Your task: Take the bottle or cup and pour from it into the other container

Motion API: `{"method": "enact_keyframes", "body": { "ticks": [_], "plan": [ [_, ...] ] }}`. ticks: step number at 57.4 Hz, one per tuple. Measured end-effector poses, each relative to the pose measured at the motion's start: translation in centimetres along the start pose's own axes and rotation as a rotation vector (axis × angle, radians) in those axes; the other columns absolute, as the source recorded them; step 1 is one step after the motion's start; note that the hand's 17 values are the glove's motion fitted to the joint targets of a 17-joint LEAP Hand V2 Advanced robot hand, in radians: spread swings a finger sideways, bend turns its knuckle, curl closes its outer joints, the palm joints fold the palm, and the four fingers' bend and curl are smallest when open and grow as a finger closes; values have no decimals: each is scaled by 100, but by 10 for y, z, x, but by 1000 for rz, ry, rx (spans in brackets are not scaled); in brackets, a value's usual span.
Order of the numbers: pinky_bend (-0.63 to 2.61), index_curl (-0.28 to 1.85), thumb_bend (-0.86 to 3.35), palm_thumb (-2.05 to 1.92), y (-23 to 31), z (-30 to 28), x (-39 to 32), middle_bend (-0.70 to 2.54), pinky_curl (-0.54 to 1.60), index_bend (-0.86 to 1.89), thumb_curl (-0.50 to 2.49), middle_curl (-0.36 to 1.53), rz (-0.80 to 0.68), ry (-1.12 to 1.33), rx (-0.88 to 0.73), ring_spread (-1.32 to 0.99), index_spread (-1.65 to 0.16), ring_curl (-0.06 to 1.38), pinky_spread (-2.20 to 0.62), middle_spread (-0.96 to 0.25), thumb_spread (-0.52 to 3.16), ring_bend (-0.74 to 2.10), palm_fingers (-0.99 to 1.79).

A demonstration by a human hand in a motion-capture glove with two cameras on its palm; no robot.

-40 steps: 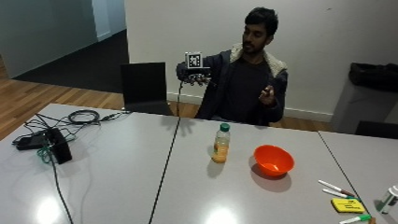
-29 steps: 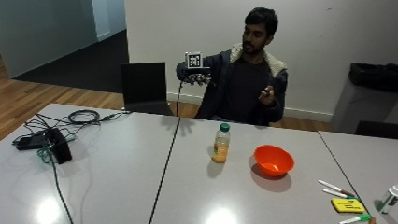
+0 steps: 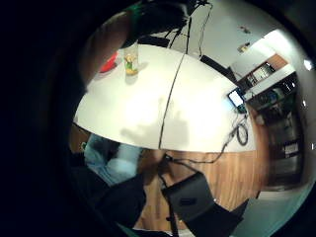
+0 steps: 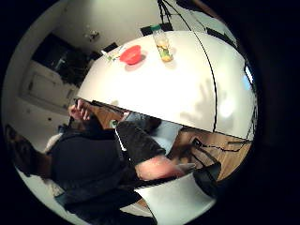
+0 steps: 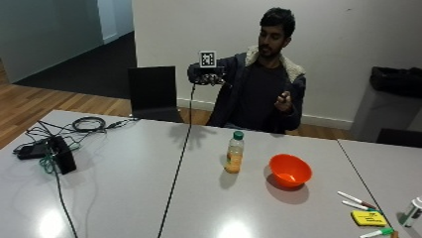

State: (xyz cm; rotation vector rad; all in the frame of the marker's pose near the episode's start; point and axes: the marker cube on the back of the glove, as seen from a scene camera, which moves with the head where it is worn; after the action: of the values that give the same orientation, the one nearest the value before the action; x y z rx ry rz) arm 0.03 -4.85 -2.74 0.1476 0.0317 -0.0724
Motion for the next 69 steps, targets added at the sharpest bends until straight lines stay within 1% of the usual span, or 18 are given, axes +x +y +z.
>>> {"method": "enact_keyframes", "body": {
  "ticks": [4,6,12,19,25,26,29,30,34,37,41,45,48,52,55,57,62,69],
  "plan": [
    [39,28,-3,25,-13,-7,-11,25,19,16,30,29,152,-23,-19,18,-41,18,34,-5,97,20,34],
    [39,28,-3,24,-19,-10,-15,25,20,15,30,29,188,-38,-33,18,-41,18,34,-5,97,20,34],
    [39,27,-3,24,-51,-8,-19,25,20,15,31,30,188,-81,-46,18,-41,20,34,-5,96,20,33],
    [41,26,-3,25,-122,20,-18,26,22,12,32,31,205,-153,87,19,-40,21,35,-3,94,20,29],
    [46,24,-3,27,-163,52,-13,26,24,11,33,32,122,-243,111,20,-39,22,35,1,93,19,23],
    [46,24,-3,27,-172,58,-14,26,24,11,34,32,142,-258,113,20,-38,22,36,2,92,20,23],
    [48,24,-2,29,-204,78,-16,25,25,12,34,32,285,-299,136,20,-37,22,36,4,92,20,20],
    [49,23,-3,29,-210,84,-16,26,25,11,34,32,294,-309,139,20,-37,23,36,4,91,20,20],
    [51,23,-3,30,-221,111,-9,26,25,12,35,33,110,-344,111,21,-36,23,36,6,91,20,18],
    [52,23,-2,33,-240,131,-12,25,26,13,35,33,198,-400,143,22,-33,23,36,8,90,20,16],
    [55,23,-3,34,-250,159,-12,26,26,13,36,33,177,-477,183,22,-30,23,36,9,89,20,15],
    [56,23,-3,36,-259,182,-13,26,27,13,36,33,234,-571,183,23,-29,24,36,10,88,20,14],
    [57,22,-3,37,-259,196,-17,26,27,13,36,33,319,-647,150,23,-27,24,36,11,87,20,14],
    [59,22,-3,39,-270,216,-14,27,28,13,37,33,244,-701,167,24,-26,24,36,12,86,21,15],
    [61,22,-2,42,-271,226,-21,27,28,11,37,33,361,-770,133,24,-25,25,37,12,86,23,17],
    [62,21,-2,44,-273,232,-25,27,28,10,38,34,404,-822,130,24,-24,26,37,11,86,27,21],
    [64,20,-2,49,-272,250,-33,29,29,10,38,34,407,-935,169,23,-23,28,36,9,84,32,27],
    [65,20,0,61,-285,266,-37,31,28,10,40,35,435,-1013,215,19,-23,30,34,2,81,43,50]
  ]
}}
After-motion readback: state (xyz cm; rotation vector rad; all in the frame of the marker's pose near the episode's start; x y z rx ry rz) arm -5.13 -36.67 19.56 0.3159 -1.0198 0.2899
